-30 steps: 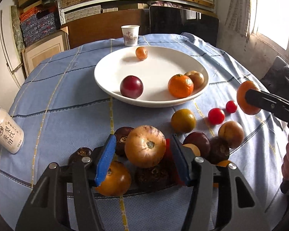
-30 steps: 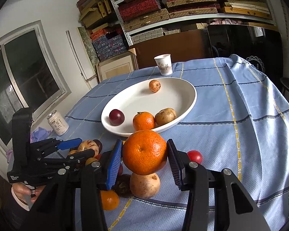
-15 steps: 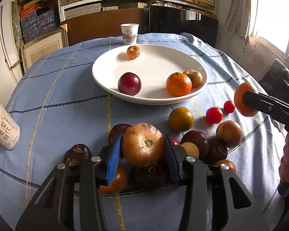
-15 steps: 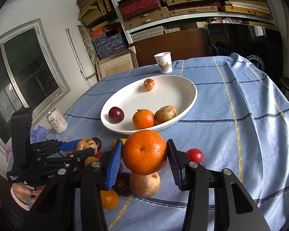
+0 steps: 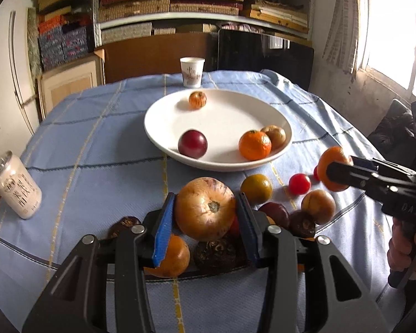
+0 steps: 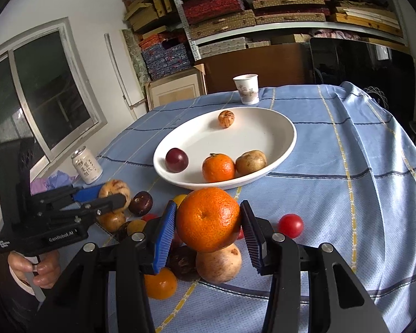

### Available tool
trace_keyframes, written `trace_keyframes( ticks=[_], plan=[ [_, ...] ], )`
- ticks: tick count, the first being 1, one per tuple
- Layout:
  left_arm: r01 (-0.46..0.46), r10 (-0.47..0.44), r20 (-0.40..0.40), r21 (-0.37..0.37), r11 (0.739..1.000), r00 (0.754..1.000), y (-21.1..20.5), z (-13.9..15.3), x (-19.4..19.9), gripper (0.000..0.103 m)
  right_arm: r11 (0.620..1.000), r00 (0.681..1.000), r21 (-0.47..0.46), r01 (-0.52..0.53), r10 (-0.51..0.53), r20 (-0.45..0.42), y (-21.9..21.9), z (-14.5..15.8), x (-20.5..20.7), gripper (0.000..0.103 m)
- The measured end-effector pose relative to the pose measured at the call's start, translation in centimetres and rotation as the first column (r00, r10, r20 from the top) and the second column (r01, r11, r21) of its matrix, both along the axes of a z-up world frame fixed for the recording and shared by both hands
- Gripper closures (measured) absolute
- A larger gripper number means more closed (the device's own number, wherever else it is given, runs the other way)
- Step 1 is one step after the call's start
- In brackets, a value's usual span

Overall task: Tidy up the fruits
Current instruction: 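Lower the apple into the plate and open the left gripper while the right gripper releases the orange there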

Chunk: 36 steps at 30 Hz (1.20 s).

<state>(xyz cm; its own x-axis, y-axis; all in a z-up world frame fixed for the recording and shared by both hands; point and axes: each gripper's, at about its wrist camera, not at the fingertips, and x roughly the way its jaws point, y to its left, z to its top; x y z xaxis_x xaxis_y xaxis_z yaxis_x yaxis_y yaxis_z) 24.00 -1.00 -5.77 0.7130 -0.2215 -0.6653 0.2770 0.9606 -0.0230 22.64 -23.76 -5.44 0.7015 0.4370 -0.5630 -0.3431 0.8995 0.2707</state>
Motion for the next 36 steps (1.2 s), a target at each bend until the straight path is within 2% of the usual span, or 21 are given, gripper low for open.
trace_keyframes(
  ticks=[3, 6, 10, 13, 17, 24, 25, 27, 28, 30, 33, 36],
  plan=[
    [0.018, -0.018, 0.012, -0.019, 1.0, 1.0, -0.1, 0.5, -0.2, 0.06, 1.0, 1.0, 0.002, -0.027, 0.027, 0.014, 0.6, 0.1, 0.3, 0.056],
    [0.037, -0.038, -0.011, -0.063, 0.997, 0.999, -0.3, 1.1, 0.8, 0.06, 0.999, 0.999, 0.033, -0.037, 0.037, 0.004, 1.1, 0.6, 2.3, 0.056],
    [0.027, -0.027, 0.0, -0.06, 0.998, 1.0, -1.3, 3.0, 4.1, 0.06, 0.999, 1.0, 0.036, -0.012, 0.011, 0.018, 1.8, 1.7, 5.6, 0.056],
    [0.027, -0.031, -0.049, -0.085, 0.996, 0.998, -2.0, 3.6, 8.1, 0.06, 0.999, 0.999, 0.023, 0.033, -0.033, -0.009, 1.9, 1.7, 8.7, 0.056],
    [-0.015, 0.008, -0.12, -0.055, 0.998, 0.993, -3.3, 3.0, 13.6, 0.06, 0.997, 0.995, -0.014, 0.078, -0.079, -0.058, 2.1, 1.0, 11.7, 0.056],
    [-0.053, 0.055, -0.197, 0.017, 0.998, 0.979, -5.0, 0.6, 18.2, 0.059, 0.996, 0.988, -0.04, 0.078, -0.083, -0.131, 1.9, -0.9, 14.5, 0.055],
    [-0.069, 0.074, -0.209, 0.03, 0.997, 0.975, -5.1, 0.2, 18.4, 0.057, 0.996, 0.988, -0.043, 0.076, -0.08, -0.129, 2.0, -0.9, 14.4, 0.055],
    [-0.108, 0.111, -0.204, 0.025, 0.994, 0.973, -4.7, 0.6, 18.1, 0.038, 0.997, 0.991, -0.045, 0.066, -0.07, -0.11, 1.8, -0.2, 13.8, 0.052],
    [-0.114, 0.114, -0.195, 0.014, 0.993, 0.974, -4.5, 1.0, 17.7, 0.032, 0.997, 0.993, -0.041, 0.063, -0.067, -0.094, 1.6, 0.3, 13.3, 0.052],
    [-0.13, 0.127, -0.157, -0.007, 0.991, 0.979, -3.7, 2.4, 15.9, 0.009, 0.997, 0.996, -0.034, 0.065, -0.066, -0.057, 1.0, 1.4, 11.9, 0.049],
    [-0.155, 0.155, -0.073, -0.001, 0.988, 0.985, -2.1, 4.2, 11.4, 0.004, 0.997, 0.997, -0.018, 0.07, -0.07, -0.016, -0.1, 2.4, 9.3, 0.041],
    [-0.203, 0.203, -0.005, 0.017, 0.979, 0.979, -0.4, 4.3, 7.2, 0.004, 0.996, 0.996, -0.005, 0.092, -0.092, 0.001, -1.2, 1.9, 6.5, 0.034]
  ],
)
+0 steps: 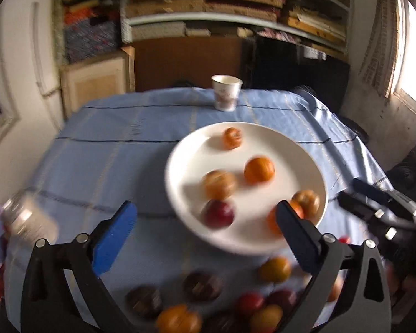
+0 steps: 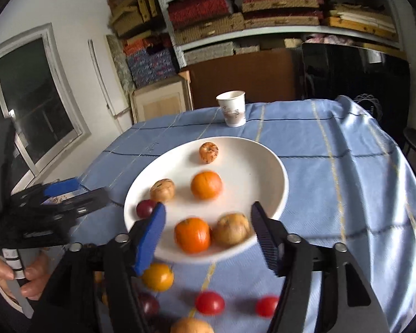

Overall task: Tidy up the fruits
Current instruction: 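Lower the apple into the plate and open the left gripper while the right gripper releases the orange there, then move the right gripper toward a large pale tan round fruit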

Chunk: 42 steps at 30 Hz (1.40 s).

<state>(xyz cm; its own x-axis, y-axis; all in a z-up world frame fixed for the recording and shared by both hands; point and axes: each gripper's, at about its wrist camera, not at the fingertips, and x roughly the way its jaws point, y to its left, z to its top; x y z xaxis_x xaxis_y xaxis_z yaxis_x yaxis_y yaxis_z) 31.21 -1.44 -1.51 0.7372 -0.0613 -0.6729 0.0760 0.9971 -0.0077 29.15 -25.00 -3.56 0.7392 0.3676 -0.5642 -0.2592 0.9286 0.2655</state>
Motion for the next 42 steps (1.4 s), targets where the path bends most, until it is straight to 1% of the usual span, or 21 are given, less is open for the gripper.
trace_keyframes(
  ticks=[1, 3, 4, 6, 8, 10, 13, 15, 17, 22, 23, 26, 33, 42],
  plan=[
    [-0.028, 0.028, 0.017, 0.001, 1.0, 0.999, 0.7, -0.4, -1.6, 0.004, 1.0, 1.0, 0.004, -0.005, 0.005, -0.007, -0.2, -0.5, -0.8, 0.033],
    [-0.047, 0.047, 0.016, -0.009, 0.999, 0.999, 1.8, -1.5, -3.8, 0.004, 1.0, 0.999, 0.004, -0.019, 0.019, -0.035, -0.5, -1.7, -2.7, 0.033],
    [-0.061, 0.061, -0.006, -0.023, 0.998, 0.998, 2.4, -2.5, -5.0, 0.004, 1.0, 0.999, 0.003, -0.023, 0.023, -0.047, -0.4, -1.9, -3.3, 0.033],
    [-0.08, 0.078, -0.053, -0.026, 0.996, 0.996, 3.1, -3.6, -6.0, 0.004, 0.998, 0.996, 0.022, -0.058, 0.059, -0.07, -0.4, -2.3, -4.8, 0.032],
    [-0.07, 0.066, -0.073, -0.06, 0.996, 0.995, 4.0, -4.2, -7.4, 0.004, 0.995, 0.993, 0.049, -0.092, 0.095, -0.069, -0.4, -2.4, -6.1, 0.029],
    [-0.062, 0.055, -0.083, -0.082, 0.995, 0.995, 4.6, -4.7, -8.5, 0.004, 0.993, 0.992, 0.067, -0.101, 0.106, -0.07, -0.6, -2.7, -6.9, 0.029],
    [-0.068, 0.061, -0.096, -0.074, 0.995, 0.994, 4.9, -5.7, -9.7, 0.004, 0.994, 0.989, 0.062, -0.088, 0.095, -0.11, -0.6, -3.6, -6.9, 0.029],
    [-0.078, 0.072, -0.104, -0.049, 0.996, 0.992, 4.8, -6.2, -9.9, 0.004, 0.993, 0.986, 0.071, -0.091, 0.1, -0.135, -0.4, -4.0, -6.7, 0.029],
    [-0.063, 0.059, -0.108, -0.04, 0.997, 0.992, 4.6, -6.3, -10.0, 0.004, 0.992, 0.983, 0.078, -0.098, 0.109, -0.147, -0.4, -4.3, -6.6, 0.029],
    [-0.029, 0.027, -0.103, -0.026, 0.999, 0.994, 3.8, -6.2, -10.2, 0.004, 0.994, 0.98, 0.044, -0.103, 0.109, -0.167, 0.2, -4.9, -6.4, 0.029],
    [-0.025, 0.022, -0.106, -0.023, 0.999, 0.994, 3.7, -6.2, -10.3, 0.004, 0.994, 0.979, 0.039, -0.1, 0.105, -0.175, 0.3, -5.1, -6.3, 0.03],
    [-0.006, 0.004, -0.111, -0.019, 1.0, 0.994, 3.3, -6.3, -10.4, 0.004, 0.994, 0.975, 0.034, -0.101, 0.106, -0.195, 0.4, -5.5, -6.1, 0.037],
    [0.011, -0.012, -0.097, -0.013, 1.0, 0.995, 2.7, -6.0, -10.7, 0.004, 0.994, 0.972, 0.032, -0.103, 0.108, -0.208, 0.5, -5.9, -5.8, 0.044],
    [0.013, -0.015, -0.097, -0.014, 1.0, 0.995, 2.6, -6.1, -10.8, 0.004, 0.992, 0.966, 0.077, -0.104, 0.12, -0.231, 0.2, -6.4, -5.4, 0.049]
  ],
)
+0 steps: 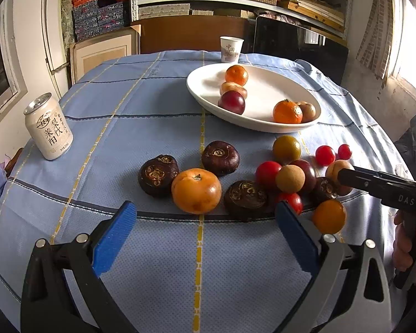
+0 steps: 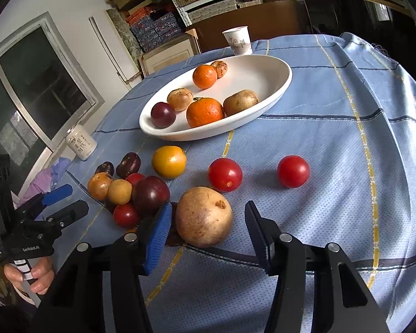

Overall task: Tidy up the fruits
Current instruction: 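Move the right gripper toward a large pale tan round fruit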

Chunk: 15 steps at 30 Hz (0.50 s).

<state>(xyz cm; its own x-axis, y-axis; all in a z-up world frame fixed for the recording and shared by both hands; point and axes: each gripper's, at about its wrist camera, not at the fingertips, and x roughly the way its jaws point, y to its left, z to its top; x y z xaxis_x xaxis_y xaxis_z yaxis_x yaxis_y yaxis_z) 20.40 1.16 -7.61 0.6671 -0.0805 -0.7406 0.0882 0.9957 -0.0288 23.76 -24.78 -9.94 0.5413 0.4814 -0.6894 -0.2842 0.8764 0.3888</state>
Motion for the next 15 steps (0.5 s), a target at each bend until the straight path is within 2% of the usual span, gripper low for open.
trace_keyframes(
  ticks=[9, 15],
  plan=[
    [-0.003, 0.003, -0.005, -0.001, 1.0, 1.0, 0.12, -0.04, 0.01, 0.004, 0.998, 0.999, 0.069, -0.014, 0.017, -0.048, -0.29, -0.71, 0.61, 0.059],
    [-0.024, 0.024, -0.004, -0.017, 1.0, 1.0, 0.92, 0.01, 0.06, 0.004, 0.997, 1.0, 0.081, 0.005, -0.002, -0.031, -0.8, -0.27, 0.37, 0.06]
  ],
)
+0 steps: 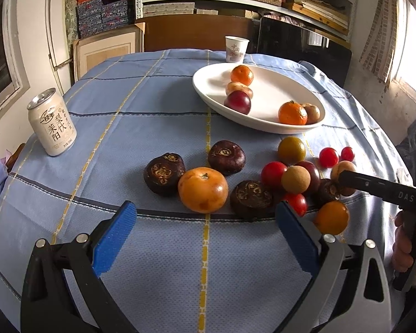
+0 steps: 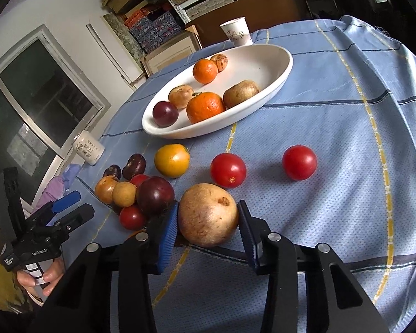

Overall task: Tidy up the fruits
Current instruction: 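Move the right gripper toward a large pale tan round fruit, then grasp the pale tan fruit with the right gripper while the left gripper grasps an orange fruit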

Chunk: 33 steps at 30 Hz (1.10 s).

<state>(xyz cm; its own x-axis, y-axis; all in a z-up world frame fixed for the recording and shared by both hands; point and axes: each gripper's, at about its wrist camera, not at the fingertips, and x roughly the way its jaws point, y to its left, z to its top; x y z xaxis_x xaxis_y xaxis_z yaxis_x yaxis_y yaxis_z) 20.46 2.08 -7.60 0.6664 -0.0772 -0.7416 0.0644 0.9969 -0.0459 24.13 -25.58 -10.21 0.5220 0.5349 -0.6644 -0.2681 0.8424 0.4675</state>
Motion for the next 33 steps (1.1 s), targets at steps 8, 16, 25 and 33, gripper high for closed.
trace_keyframes(
  ticks=[8, 16, 25, 33],
  plan=[
    [-0.038, 0.037, 0.067, 0.016, 0.999, 0.997, 1.3, 0.7, -0.2, 0.004, 0.998, 0.999, -0.062, 0.011, -0.009, 0.044, 0.2, 0.7, -0.4, 0.06],
    [-0.078, 0.076, 0.082, 0.03, 0.996, 0.994, 2.9, 1.1, 0.7, 0.004, 0.997, 0.999, -0.076, 0.012, -0.008, 0.05, 0.3, 0.8, -0.7, 0.06],
    [0.02, -0.018, 0.022, -0.06, 0.998, 1.0, 2.7, 0.0, 1.3, 0.03, 0.996, 0.999, -0.091, 0.01, -0.006, 0.044, 0.4, 0.8, -0.8, 0.06],
    [0.095, -0.095, -0.001, -0.057, 0.994, 0.995, 0.9, -0.5, 1.7, 0.03, 0.995, 0.999, -0.095, 0.007, -0.003, 0.043, 0.6, 0.8, -0.8, 0.06]
  ],
)
